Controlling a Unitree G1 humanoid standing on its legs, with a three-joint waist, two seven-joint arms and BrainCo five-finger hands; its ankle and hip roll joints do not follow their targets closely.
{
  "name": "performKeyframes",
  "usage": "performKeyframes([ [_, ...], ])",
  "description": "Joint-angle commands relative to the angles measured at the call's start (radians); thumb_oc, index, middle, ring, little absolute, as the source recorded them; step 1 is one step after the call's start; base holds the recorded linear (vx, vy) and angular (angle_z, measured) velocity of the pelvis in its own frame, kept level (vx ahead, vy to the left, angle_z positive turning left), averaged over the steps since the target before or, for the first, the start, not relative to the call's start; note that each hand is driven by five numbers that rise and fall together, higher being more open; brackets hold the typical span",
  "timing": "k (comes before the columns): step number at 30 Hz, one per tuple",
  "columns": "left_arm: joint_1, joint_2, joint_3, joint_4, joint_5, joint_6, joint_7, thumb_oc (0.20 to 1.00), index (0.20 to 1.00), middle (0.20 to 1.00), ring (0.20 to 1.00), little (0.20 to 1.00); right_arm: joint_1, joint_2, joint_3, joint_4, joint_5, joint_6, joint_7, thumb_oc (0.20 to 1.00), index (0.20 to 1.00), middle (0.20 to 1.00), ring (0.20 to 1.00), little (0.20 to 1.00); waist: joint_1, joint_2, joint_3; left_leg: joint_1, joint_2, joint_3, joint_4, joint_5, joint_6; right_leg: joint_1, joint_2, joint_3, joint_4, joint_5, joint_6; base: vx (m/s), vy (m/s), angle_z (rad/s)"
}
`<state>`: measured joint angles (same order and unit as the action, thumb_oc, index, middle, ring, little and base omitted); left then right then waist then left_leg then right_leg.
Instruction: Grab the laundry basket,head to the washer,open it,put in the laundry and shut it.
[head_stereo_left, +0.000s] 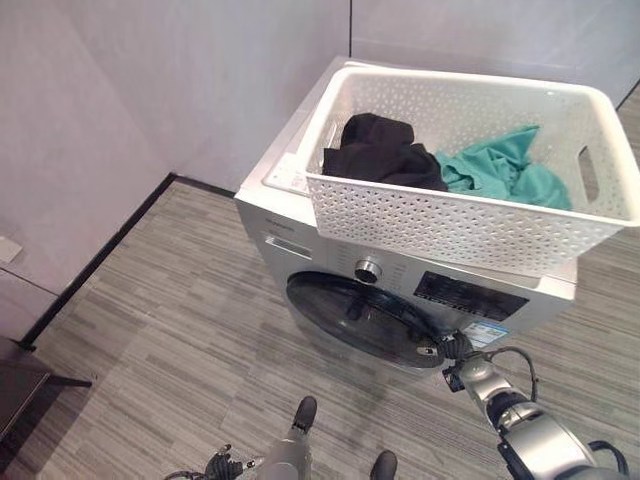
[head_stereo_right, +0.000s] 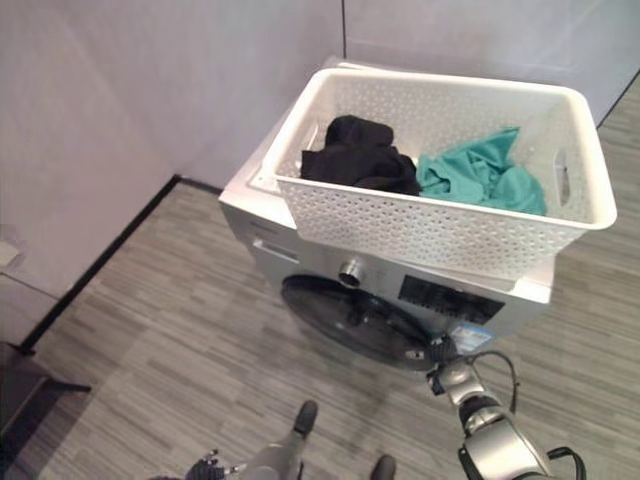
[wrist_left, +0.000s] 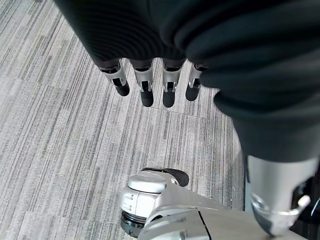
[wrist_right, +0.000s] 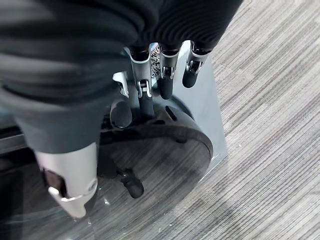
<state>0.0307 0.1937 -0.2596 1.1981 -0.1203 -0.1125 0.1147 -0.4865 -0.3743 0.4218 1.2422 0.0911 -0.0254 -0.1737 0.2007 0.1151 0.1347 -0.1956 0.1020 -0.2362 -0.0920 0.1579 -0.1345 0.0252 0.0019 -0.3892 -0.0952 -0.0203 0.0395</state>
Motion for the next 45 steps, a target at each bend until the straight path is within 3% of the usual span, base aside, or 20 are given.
performKeyframes([
  [1,-0.072,0.020,-0.072,0.053,-0.020,-0.018,0.029,1.000,1.000,1.000,1.000,1.000,-0.115,0.103,0.029,-0.025,0.028,-0.058,0.007,1.000,1.000,1.000,1.000,1.000,0.046,-0.052,0.007,0.019,-0.044,0.058,0.005,-0.038,0.049,-0.041,-0.108,0.094,0.008,0.002,0.059,0.01,0.036,0.02],
  [9,-0.066,0.004,-0.066,0.053,-0.018,-0.015,0.055,1.000,1.000,1.000,1.000,1.000,-0.012,0.271,0.072,-0.040,0.109,-0.066,0.041,1.000,1.000,1.000,1.000,1.000,0.051,-0.053,-0.010,0.046,-0.043,0.077,0.005,-0.052,0.053,-0.023,-0.111,0.112,0.008,-0.004,0.058,0.01,0.003,-0.03],
  [13,-0.067,-0.006,-0.072,0.031,-0.031,-0.018,0.075,1.000,1.000,1.000,1.000,1.000,0.038,0.332,0.113,-0.065,0.166,-0.080,0.065,1.000,1.000,1.000,1.000,1.000,0.059,-0.048,-0.015,0.065,-0.031,0.078,0.005,-0.046,0.038,0.000,-0.105,0.102,0.008,-0.016,0.052,0.00,-0.038,-0.09],
  [18,-0.065,-0.017,-0.087,-0.001,-0.065,-0.030,0.095,1.000,1.000,1.000,1.000,1.000,0.048,0.364,0.136,-0.069,0.235,-0.095,0.071,1.000,1.000,1.000,1.000,1.000,0.069,-0.039,-0.012,0.072,-0.004,0.066,0.015,-0.027,0.014,0.026,-0.081,0.096,0.008,-0.036,0.035,-0.06,-0.089,0.03],
  [22,-0.064,-0.021,-0.096,-0.105,-0.139,-0.052,0.107,1.000,1.000,1.000,1.000,1.000,-0.005,0.361,0.188,-0.087,0.241,-0.103,0.078,1.000,1.000,1.000,1.000,1.000,0.103,-0.027,0.023,0.014,0.039,0.009,0.005,0.054,-0.028,-0.015,-0.036,0.088,0.008,-0.051,0.022,-0.24,-0.137,-0.02],
  [24,-0.083,-0.032,-0.099,-0.129,-0.157,-0.062,0.110,1.000,1.000,1.000,1.000,1.000,0.001,0.339,0.186,-0.101,0.238,-0.105,0.070,1.000,1.000,1.000,1.000,1.000,0.085,-0.046,0.049,-0.018,0.048,0.090,0.019,0.056,-0.018,-0.036,-0.056,0.051,0.008,-0.043,0.024,-0.23,-0.080,0.21],
  [25,-0.084,-0.032,-0.099,-0.129,-0.157,-0.062,0.110,1.000,1.000,1.000,1.000,1.000,0.000,0.339,0.186,-0.101,0.238,-0.105,0.070,1.000,1.000,1.000,1.000,1.000,0.084,-0.046,0.047,-0.021,0.047,0.089,0.019,0.057,-0.017,-0.039,-0.056,0.049,0.008,-0.041,0.024,-0.15,-0.059,0.46],
  [26,-0.086,-0.030,-0.105,-0.148,-0.151,-0.063,0.108,1.000,1.000,1.000,1.000,1.000,0.004,0.333,0.183,-0.100,0.241,-0.107,0.067,1.000,1.000,1.000,1.000,1.000,0.080,-0.058,0.057,-0.027,0.054,0.134,0.049,0.049,-0.010,-0.043,-0.067,0.033,0.008,-0.036,0.024,-0.19,-0.163,1.03],
  [27,-0.079,-0.016,-0.141,-0.226,-0.119,-0.073,0.100,1.000,1.000,1.000,1.000,1.000,0.013,0.314,0.175,-0.092,0.254,-0.107,0.056,1.000,1.000,1.000,1.000,1.000,0.063,-0.085,0.062,-0.020,0.085,0.192,0.187,-0.033,0.000,-0.058,-0.086,-0.003,0.008,-0.041,0.022,-0.23,-0.185,1.10],
  [29,-0.060,-0.009,-0.154,-0.284,-0.116,-0.074,0.082,1.000,1.000,1.000,1.000,1.000,0.028,0.304,0.163,-0.090,0.270,-0.106,0.063,1.000,1.000,1.000,1.000,1.000,0.052,-0.093,0.059,0.007,0.096,0.198,0.266,-0.103,0.001,-0.062,-0.094,-0.012,0.008,-0.039,0.022,-0.12,-0.088,1.10],
  [30,-0.059,-0.008,-0.155,-0.285,-0.116,-0.073,0.082,1.000,1.000,1.000,1.000,1.000,0.028,0.304,0.164,-0.090,0.270,-0.106,0.063,1.000,1.000,1.000,1.000,1.000,0.053,-0.092,0.059,0.008,0.097,0.198,0.269,-0.105,0.001,-0.061,-0.093,-0.012,0.008,-0.039,0.022,0.01,0.071,0.99],
  [31,-0.039,0.014,-0.159,-0.382,-0.108,-0.078,0.082,1.000,1.000,1.000,1.000,1.000,0.071,0.289,0.139,-0.094,0.288,-0.107,0.069,1.000,1.000,1.000,1.000,1.000,0.034,-0.088,0.043,0.078,0.123,0.217,0.238,-0.132,0.004,-0.052,-0.094,-0.023,0.008,-0.029,0.033,0.06,0.087,0.76],
  [33,-0.023,0.023,-0.157,-0.421,-0.101,-0.075,0.071,1.000,1.000,1.000,1.000,1.000,0.089,0.285,0.131,-0.101,0.295,-0.106,0.079,1.000,1.000,1.000,1.000,1.000,0.030,-0.085,0.031,0.105,0.129,0.227,0.205,-0.128,0.004,-0.046,-0.093,-0.027,0.008,-0.027,0.034,0.09,0.079,0.75],
  [35,0.013,0.099,-0.163,-0.608,-0.036,-0.085,0.052,1.000,1.000,1.000,1.000,1.000,0.155,0.269,0.090,-0.115,0.309,-0.118,0.089,1.000,1.000,1.000,1.000,1.000,0.012,-0.072,-0.012,0.162,0.133,0.254,0.095,-0.118,-0.004,-0.027,-0.091,-0.051,0.008,-0.026,0.039,0.14,0.112,0.68],
  [37,0.024,0.134,-0.161,-0.690,-0.007,-0.084,0.044,1.000,1.000,1.000,1.000,1.000,0.171,0.264,0.080,-0.119,0.308,-0.121,0.091,1.000,1.000,1.000,1.000,1.000,0.009,-0.067,-0.021,0.180,0.131,0.258,0.061,-0.111,-0.006,-0.021,-0.090,-0.054,0.008,-0.027,0.040,0.05,0.078,0.53],
  [39,0.026,0.241,-0.144,-0.915,0.088,-0.101,0.016,1.000,1.000,1.000,1.000,1.000,0.213,0.247,0.045,-0.107,0.281,-0.121,0.093,1.000,1.000,1.000,1.000,1.000,0.006,-0.061,-0.031,0.193,0.113,0.268,0.021,-0.084,-0.001,-0.016,-0.105,-0.078,0.008,-0.001,0.040,0.01,0.111,0.33],
  [40,0.029,0.244,-0.142,-0.918,0.087,-0.098,0.015,1.000,1.000,1.000,1.000,1.000,0.213,0.248,0.046,-0.107,0.281,-0.121,0.094,1.000,1.000,1.000,1.000,1.000,0.005,-0.060,-0.036,0.205,0.120,0.262,0.016,-0.100,-0.007,-0.007,-0.097,-0.063,0.008,-0.021,0.046,-0.01,0.137,0.15],
  [41,0.025,0.311,-0.102,-1.089,0.126,-0.122,0.002,1.000,1.000,1.000,1.000,1.000,0.251,0.240,0.024,-0.096,0.255,-0.118,0.102,1.000,1.000,1.000,1.000,1.000,0.002,-0.057,-0.040,0.206,0.105,0.272,0.014,-0.092,0.001,-0.005,-0.109,-0.078,0.008,0.004,0.045,0.04,0.073,0.22],
  [44,0.013,0.368,-0.069,-1.225,0.159,-0.150,0.001,1.000,1.000,1.000,1.000,1.000,0.278,0.239,0.017,-0.080,0.232,-0.117,0.109,1.000,1.000,1.000,1.000,1.000,-0.006,-0.060,-0.049,0.212,0.098,0.277,0.011,-0.098,0.003,-0.002,-0.113,-0.074,0.008,0.007,0.049,0.02,0.056,0.16],
  [45,-0.033,0.431,-0.038,-1.385,0.208,-0.177,-0.003,1.000,1.000,1.000,1.000,1.000,0.322,0.227,0.010,-0.052,0.174,-0.105,0.116,1.000,1.000,1.000,1.000,1.000,-0.024,-0.065,-0.063,0.227,0.092,0.287,0.009,-0.111,0.004,0.005,-0.118,-0.064,0.008,0.011,0.054,0.07,0.014,0.02],
])
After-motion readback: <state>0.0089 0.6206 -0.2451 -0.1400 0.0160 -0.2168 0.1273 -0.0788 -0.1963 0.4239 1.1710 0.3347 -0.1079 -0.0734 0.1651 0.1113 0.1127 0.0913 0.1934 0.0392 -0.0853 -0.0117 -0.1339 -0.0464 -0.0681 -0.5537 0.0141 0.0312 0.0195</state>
